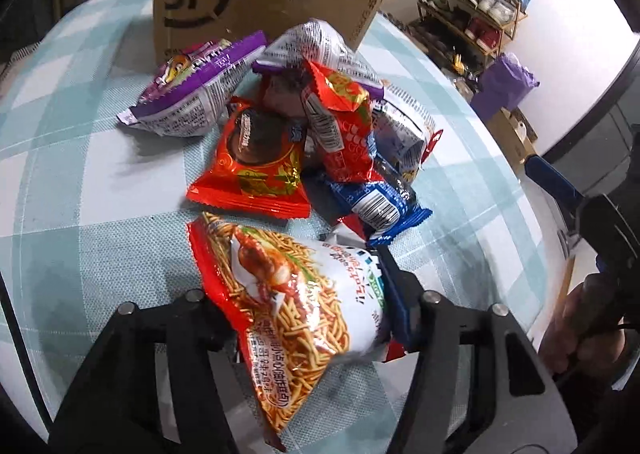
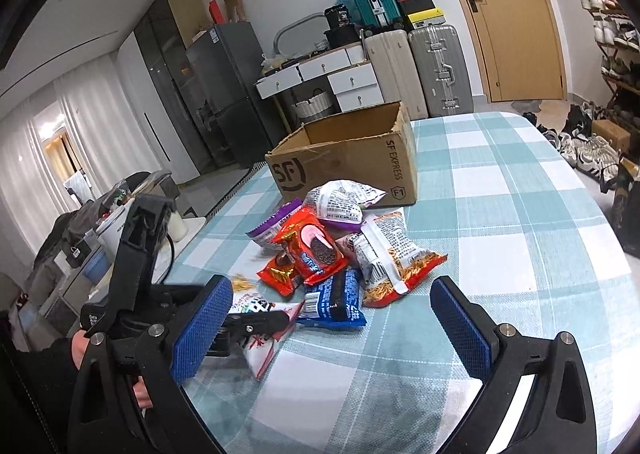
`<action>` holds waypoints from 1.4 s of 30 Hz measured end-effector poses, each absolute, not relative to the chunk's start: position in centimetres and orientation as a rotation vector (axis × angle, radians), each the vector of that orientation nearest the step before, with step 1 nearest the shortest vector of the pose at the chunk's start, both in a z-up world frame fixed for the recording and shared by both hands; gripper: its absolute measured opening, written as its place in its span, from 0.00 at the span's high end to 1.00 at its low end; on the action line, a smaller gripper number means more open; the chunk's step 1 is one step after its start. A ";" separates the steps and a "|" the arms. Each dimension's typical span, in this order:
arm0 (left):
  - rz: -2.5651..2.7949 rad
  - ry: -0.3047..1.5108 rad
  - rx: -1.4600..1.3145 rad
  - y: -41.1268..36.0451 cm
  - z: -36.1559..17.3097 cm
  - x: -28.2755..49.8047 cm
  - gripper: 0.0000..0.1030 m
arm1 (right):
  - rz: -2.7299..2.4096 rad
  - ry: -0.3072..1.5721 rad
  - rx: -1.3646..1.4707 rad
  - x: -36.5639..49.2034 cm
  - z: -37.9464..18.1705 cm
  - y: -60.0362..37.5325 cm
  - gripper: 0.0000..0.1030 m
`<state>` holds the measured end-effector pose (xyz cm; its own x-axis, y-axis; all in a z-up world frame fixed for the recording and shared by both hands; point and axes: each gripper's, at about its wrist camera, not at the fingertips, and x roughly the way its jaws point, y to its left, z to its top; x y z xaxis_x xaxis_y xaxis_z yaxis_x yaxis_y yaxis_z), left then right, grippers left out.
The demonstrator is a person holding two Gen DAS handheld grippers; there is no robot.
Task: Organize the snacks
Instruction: 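Grasp the red-and-white noodle bag with the left gripper, then lift the noodle bag with the left gripper while the right gripper approaches the pile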
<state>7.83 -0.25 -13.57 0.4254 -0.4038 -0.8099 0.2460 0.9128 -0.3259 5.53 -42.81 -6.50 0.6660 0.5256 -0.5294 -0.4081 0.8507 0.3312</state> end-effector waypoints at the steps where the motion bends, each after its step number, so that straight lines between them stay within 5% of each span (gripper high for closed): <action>1: -0.416 1.054 -0.173 -0.4 -13.6 7.6 0.52 | 0.530 0.655 0.195 5.6 -6.6 -42.9 0.02; 42: -0.405 1.005 -0.250 5.5 -11.0 5.9 0.56 | 0.490 0.740 0.122 12.0 -8.5 -42.7 0.02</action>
<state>5.93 5.55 -10.96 0.4710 -0.4397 -0.7647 0.2132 0.8980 -0.3850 11.97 -42.68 -8.54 0.6320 0.4689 -0.6170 -0.3848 0.8810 0.2754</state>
